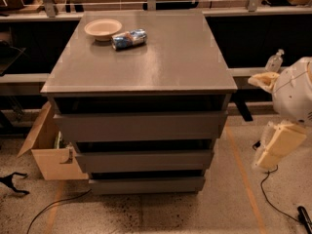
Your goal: Open top drawer
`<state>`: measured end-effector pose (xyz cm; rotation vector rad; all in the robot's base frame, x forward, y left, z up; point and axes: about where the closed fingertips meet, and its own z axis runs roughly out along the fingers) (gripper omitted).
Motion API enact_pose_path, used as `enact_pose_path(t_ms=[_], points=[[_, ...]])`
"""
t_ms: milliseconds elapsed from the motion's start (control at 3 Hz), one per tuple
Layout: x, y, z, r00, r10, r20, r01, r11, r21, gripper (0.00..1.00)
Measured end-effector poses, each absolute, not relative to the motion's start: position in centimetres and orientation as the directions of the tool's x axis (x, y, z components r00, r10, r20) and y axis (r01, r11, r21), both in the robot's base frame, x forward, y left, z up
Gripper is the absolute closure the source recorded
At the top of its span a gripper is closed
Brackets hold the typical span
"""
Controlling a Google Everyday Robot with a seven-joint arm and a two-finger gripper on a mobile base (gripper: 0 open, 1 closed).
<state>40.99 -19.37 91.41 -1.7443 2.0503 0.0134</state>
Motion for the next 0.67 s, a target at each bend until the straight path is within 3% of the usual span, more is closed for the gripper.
enact_pose_path(t_ms=[667], points=[[43.01, -16.63, 85.93, -0.068, -0.912, -0.406, -0.945, 0.189, -0.266, 0.0]])
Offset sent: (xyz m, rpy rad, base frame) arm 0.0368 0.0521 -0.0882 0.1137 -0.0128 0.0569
